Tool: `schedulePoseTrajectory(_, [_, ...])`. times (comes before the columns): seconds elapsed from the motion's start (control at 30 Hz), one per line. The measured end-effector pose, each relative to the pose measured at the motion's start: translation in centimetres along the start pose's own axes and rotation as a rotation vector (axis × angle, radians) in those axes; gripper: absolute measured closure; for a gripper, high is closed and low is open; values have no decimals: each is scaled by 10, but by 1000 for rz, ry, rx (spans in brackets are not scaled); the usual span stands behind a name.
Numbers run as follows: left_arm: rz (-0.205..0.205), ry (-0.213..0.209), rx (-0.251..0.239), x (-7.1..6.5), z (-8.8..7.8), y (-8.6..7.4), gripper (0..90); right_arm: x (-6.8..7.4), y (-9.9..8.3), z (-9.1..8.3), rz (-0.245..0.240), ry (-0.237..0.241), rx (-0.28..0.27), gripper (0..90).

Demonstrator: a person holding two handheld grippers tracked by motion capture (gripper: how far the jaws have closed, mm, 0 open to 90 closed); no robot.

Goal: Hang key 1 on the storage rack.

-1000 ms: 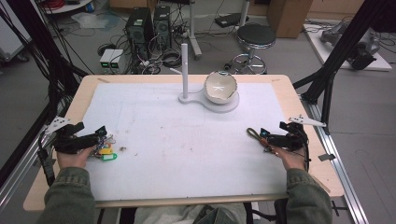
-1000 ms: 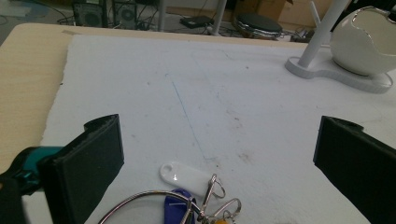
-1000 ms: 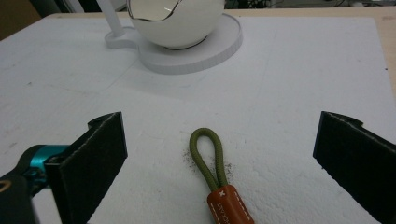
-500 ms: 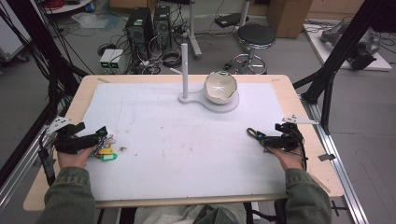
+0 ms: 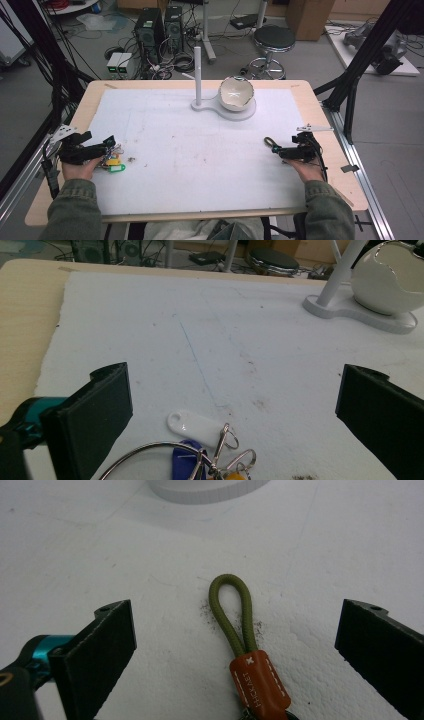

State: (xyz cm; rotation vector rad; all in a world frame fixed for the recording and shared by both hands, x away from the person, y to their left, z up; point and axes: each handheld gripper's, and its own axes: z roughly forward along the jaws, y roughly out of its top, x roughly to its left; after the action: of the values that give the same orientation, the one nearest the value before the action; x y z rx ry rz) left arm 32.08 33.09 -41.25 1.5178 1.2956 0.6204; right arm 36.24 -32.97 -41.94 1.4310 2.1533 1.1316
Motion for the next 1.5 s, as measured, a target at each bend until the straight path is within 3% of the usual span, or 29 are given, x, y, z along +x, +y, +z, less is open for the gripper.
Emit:
schedulePoseTrajectory(0.17, [1,-2,1,0,0,0,21,-3,-2,4,15,-9,40,50])
schedulePoseTrajectory(0.23, [0,-3,2,0,0,0,21,-3,-3,7,3,-38,73,61])
schedulePoseTrajectory(0.33, [-1,-3,3,0,1,0,21,-4,-3,8,21,-56,101,82])
schedulePoseTrajectory(0.4, [0,-5,3,0,1,0,21,-6,-4,8,24,-65,106,213])
schedulePoseTrajectory(0.5, [-1,-4,4,0,1,0,21,-7,-5,8,30,-77,114,227])
schedulePoseTrajectory(0.67, [0,-3,4,0,1,0,21,-8,-6,9,35,-106,128,390])
schedulePoseTrajectory(0.8, [0,-5,4,0,1,0,21,-9,-7,10,51,-101,141,441])
schedulePoseTrajectory(0.9, [-4,-7,3,1,1,0,21,-7,-6,11,41,-94,152,607])
schedulePoseTrajectory(0.93, [-4,-7,3,1,1,0,21,-6,-6,11,22,-114,152,665])
schedulePoseTrajectory(1.0, [-3,-8,3,1,1,0,21,-5,-6,11,13,-128,163,710])
schedulePoseTrajectory(1.3, [-5,-8,2,1,1,0,21,-4,-4,10,-1,-97,169,739])
schedulePoseTrajectory(1.5, [-5,-9,3,1,1,0,21,-3,-2,5,24,-71,128,739])
